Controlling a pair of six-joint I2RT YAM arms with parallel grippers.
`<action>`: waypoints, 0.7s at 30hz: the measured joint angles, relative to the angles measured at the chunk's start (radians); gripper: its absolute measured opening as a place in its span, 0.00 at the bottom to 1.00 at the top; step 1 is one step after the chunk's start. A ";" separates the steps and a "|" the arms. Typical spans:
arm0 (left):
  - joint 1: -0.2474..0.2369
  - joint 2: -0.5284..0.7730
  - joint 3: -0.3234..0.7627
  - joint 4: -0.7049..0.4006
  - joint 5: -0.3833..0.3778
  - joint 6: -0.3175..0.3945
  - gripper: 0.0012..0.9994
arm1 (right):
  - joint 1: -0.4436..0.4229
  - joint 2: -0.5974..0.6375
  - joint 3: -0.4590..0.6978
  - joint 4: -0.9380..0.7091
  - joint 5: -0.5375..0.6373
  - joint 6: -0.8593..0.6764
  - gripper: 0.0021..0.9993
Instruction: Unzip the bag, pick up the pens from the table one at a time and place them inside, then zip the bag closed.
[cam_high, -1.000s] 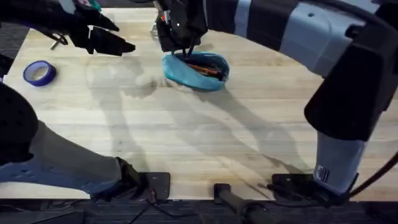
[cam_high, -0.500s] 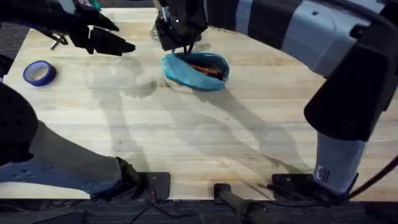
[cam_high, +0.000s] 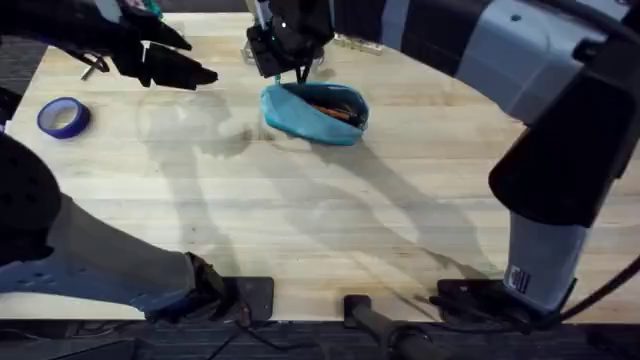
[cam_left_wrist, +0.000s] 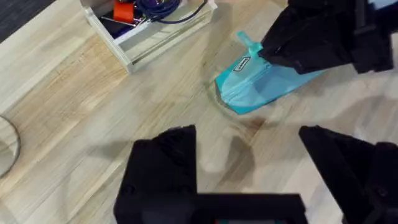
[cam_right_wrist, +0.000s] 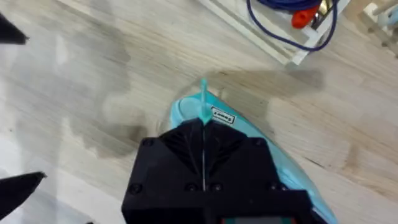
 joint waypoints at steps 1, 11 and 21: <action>0.000 0.000 0.000 0.000 0.000 0.000 1.00 | 0.000 0.000 0.010 -0.011 0.000 -0.005 0.03; 0.000 0.000 0.000 0.000 0.000 0.000 1.00 | 0.000 0.000 0.100 -0.083 0.003 -0.056 0.03; 0.000 0.000 0.000 0.000 0.000 0.000 1.00 | 0.000 0.000 0.101 -0.131 0.004 -0.099 0.03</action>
